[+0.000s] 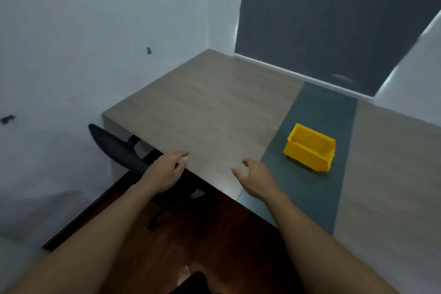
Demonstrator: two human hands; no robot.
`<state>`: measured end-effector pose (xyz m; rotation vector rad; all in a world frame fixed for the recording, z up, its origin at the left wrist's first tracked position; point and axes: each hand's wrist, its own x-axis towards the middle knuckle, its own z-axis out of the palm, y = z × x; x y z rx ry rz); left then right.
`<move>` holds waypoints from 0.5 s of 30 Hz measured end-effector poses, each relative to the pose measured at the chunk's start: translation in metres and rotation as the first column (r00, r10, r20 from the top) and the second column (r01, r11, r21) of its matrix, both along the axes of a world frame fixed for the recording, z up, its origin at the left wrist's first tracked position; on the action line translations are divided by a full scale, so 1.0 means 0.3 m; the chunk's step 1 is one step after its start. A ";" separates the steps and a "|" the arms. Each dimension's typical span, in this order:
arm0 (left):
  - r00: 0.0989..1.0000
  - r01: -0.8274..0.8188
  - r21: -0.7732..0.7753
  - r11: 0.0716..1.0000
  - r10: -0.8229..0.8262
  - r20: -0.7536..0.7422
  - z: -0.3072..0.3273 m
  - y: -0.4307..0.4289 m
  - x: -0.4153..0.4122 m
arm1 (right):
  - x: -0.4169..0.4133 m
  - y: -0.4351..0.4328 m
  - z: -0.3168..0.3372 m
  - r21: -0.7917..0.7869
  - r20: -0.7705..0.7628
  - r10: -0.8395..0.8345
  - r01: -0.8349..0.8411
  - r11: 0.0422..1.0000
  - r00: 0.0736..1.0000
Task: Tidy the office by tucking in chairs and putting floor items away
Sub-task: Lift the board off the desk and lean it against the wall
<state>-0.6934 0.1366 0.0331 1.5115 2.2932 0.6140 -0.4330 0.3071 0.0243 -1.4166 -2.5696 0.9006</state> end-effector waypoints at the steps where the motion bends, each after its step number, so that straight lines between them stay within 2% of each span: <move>1: 0.999 -0.053 0.036 0.998 0.053 -0.013 0.016 -0.060 -0.014 | -0.064 -0.022 0.019 0.000 -0.015 0.054 -0.054 0.999 0.998; 7: 0.925 -0.374 0.117 0.920 0.379 -0.021 0.088 -0.477 -0.133 | -0.442 -0.240 0.162 0.036 -0.132 0.375 -0.374 0.927 0.918; 12: 0.802 -0.590 0.143 0.795 0.597 -0.014 0.107 -0.834 -0.226 | -0.716 -0.472 0.229 0.054 -0.190 0.572 -0.574 0.817 0.798; 15: 0.718 -0.688 0.163 0.707 0.696 0.008 0.116 -1.034 -0.263 | -0.858 -0.633 0.245 0.085 -0.162 0.668 -0.665 0.742 0.726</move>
